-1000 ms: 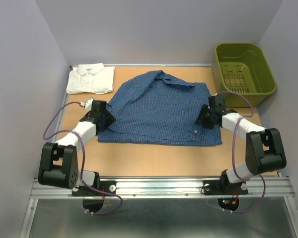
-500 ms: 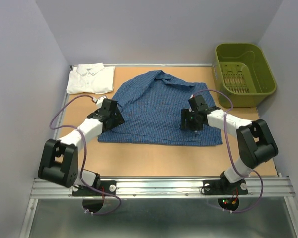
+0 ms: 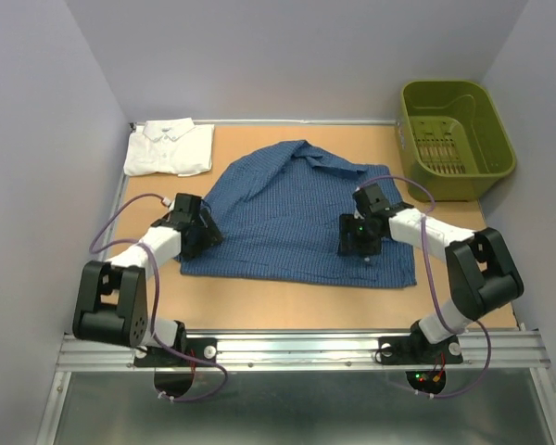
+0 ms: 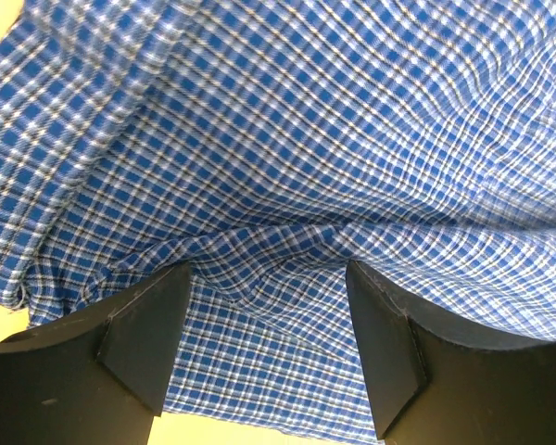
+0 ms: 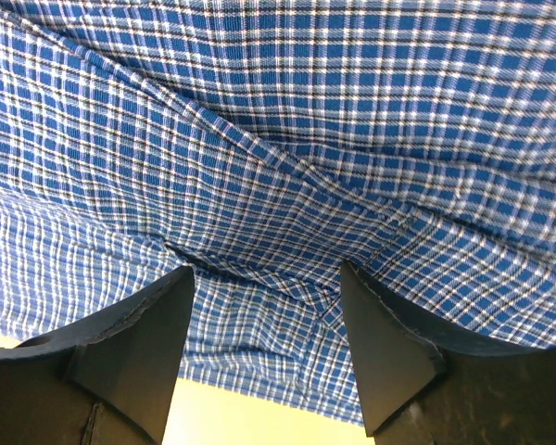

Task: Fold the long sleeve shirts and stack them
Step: Fold the shirt

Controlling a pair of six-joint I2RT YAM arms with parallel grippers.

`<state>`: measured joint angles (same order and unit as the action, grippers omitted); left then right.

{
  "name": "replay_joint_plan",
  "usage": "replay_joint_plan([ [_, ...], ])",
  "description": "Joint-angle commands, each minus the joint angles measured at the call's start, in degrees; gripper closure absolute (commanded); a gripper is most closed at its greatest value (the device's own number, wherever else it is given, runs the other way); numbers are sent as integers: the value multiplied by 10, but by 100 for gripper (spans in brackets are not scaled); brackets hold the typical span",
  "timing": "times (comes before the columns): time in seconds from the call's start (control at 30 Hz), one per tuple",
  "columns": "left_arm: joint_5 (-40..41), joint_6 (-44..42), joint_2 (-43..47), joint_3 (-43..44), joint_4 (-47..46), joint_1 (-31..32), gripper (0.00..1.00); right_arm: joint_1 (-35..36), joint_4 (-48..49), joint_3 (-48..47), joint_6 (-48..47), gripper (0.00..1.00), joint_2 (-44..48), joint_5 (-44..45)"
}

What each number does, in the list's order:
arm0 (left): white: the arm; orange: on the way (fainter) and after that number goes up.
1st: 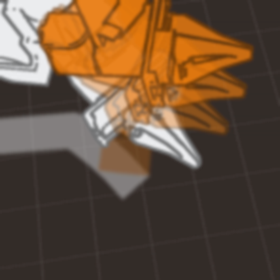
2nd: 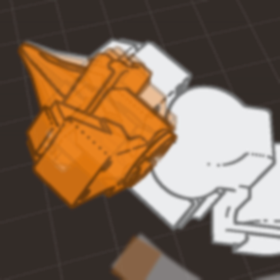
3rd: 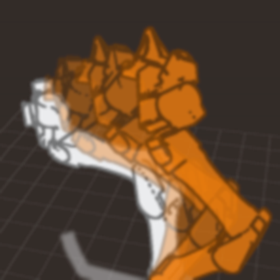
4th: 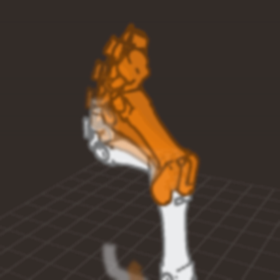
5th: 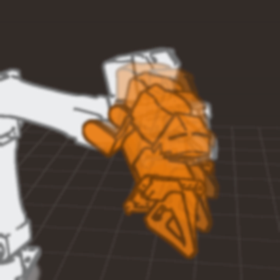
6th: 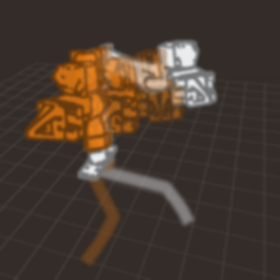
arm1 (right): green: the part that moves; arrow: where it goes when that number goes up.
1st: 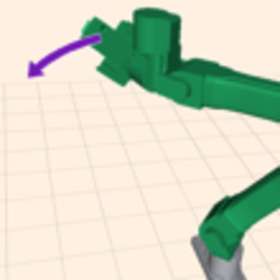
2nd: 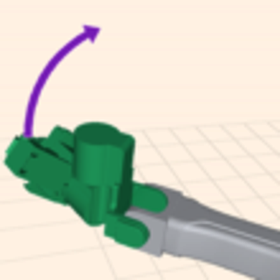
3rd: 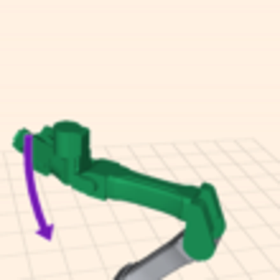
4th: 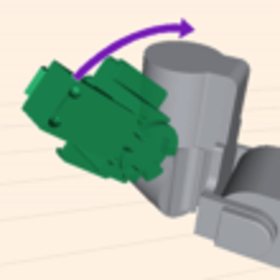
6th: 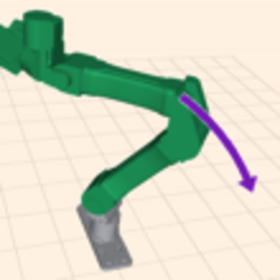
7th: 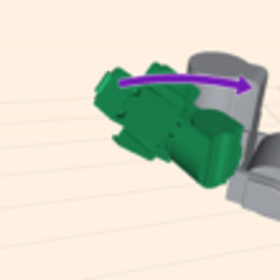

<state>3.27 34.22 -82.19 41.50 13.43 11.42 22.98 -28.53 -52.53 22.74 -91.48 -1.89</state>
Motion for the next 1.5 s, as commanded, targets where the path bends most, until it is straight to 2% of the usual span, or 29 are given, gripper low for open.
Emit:
replay_joint_plan([
  [0.0,-56,23,57,-57,87,-18,20,0,-136,63,12,30,25,-43],
  [0.1,-90,53,102,-48,117,-20,20,2,-151,90,27,29,58,-75],
  [0.23,-64,64,150,-38,162,-21,20,1,-157,93,27,26,100,-57],
  [0.37,12,56,207,16,169,-20,17,2,-154,22,10,25,137,-23],
  [0.47,30,34,206,43,117,-12,17,3,-136,-23,-6,24,133,-13],
  [0.53,24,18,172,60,93,-1,17,4,-123,-61,-17,24,119,-19],
  [0.67,62,0,79,140,56,66,17,10,-89,-119,-24,23,69,-29],
  [0.73,67,1,-7,177,21,76,17,14,-72,-149,-23,23,1,-35],
  [0.93,82,23,-89,194,-3,77,18,22,-63,-155,-22,23,-55,-29],
  [1.07,93,63,-134,186,17,76,21,25,-52,-133,-26,23,-89,-26],
  [1.2,98,100,-131,139,15,59,21,30,-52,-106,-28,23,-96,-45],
  [1.33,97,124,-89,50,16,12,22,45,-58,-61,-22,23,-68,-70],
  [1.47,56,132,-25,-28,2,-43,22,76,-83,-25,-17,23,-51,-92],
])
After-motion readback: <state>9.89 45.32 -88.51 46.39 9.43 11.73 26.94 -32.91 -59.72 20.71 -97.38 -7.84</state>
